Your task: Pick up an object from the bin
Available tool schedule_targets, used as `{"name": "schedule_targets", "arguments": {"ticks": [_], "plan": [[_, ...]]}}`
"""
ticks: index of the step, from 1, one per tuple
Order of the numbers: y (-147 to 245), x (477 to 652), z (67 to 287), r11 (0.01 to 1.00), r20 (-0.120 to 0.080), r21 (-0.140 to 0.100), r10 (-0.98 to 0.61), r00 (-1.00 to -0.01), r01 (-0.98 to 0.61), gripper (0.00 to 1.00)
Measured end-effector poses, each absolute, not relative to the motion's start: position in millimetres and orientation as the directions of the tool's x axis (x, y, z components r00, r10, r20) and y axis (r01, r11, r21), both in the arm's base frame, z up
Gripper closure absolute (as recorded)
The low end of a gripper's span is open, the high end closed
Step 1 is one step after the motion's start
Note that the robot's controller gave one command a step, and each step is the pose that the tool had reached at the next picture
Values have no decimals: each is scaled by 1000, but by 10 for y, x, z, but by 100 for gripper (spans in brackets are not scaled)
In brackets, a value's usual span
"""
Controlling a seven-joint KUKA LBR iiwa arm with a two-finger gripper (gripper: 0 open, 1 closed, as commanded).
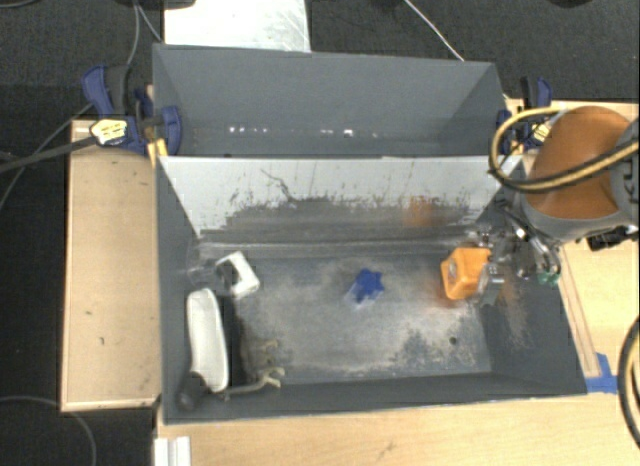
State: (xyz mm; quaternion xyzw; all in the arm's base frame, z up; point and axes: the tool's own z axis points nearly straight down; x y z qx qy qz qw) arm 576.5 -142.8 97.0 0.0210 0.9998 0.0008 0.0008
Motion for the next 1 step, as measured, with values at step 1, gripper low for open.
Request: {"name": "schedule_targets", "arguments": {"ticks": [1], "plan": [[-1441,5778,1144,999,-6,0,43,-999,43,100]]}}
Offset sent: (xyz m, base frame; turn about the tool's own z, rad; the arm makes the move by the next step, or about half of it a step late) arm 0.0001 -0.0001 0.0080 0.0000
